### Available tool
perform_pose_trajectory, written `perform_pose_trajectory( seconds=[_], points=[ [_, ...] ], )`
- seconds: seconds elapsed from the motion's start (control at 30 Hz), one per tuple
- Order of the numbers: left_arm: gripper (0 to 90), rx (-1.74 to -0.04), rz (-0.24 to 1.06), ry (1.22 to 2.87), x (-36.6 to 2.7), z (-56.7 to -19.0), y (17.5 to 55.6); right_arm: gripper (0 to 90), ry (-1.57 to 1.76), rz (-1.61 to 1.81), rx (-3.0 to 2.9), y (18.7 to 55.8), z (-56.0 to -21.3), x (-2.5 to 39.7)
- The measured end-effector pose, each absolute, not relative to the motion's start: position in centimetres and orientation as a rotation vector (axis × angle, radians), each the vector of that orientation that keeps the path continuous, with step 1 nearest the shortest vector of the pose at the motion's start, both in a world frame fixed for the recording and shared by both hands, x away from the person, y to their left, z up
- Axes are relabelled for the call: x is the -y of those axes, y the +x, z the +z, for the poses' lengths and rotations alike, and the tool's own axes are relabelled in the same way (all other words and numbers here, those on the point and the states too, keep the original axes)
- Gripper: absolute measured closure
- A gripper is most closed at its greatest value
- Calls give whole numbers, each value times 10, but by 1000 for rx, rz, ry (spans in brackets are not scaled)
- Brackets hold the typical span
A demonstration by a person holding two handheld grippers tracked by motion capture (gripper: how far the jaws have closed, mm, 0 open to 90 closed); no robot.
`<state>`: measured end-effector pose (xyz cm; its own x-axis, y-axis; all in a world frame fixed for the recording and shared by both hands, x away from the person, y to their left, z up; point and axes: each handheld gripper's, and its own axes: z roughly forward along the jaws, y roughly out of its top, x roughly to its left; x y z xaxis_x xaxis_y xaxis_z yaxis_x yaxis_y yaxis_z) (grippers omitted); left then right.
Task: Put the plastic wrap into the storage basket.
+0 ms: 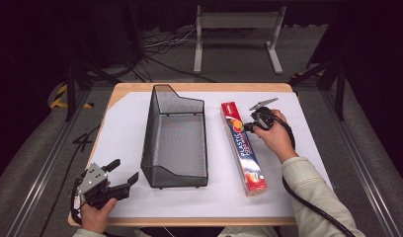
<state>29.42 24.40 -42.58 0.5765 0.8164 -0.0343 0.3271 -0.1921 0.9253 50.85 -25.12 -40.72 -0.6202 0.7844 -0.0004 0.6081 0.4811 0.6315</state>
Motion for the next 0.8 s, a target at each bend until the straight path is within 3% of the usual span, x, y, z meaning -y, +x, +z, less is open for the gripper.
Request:
perform_pose_trajectory(
  seconds=[0.13,0.2,0.27,0.4,0.8],
  points=[
    [213,-940,588,1772,-243,-426,295,639,1276,843,-2355,498,-394,250],
    [213,-933,588,1772,-242,-425,296,595,1317,858,-2322,495,-390,249],
    [213,-932,586,1771,-241,-425,297,407,1384,895,-2271,487,-380,247],
    [213,-928,585,1778,-239,-425,299,250,1471,936,-2274,473,-373,232],
    [212,-919,581,1773,-239,-424,301,169,1589,574,-2384,473,-391,185]
  ],
)
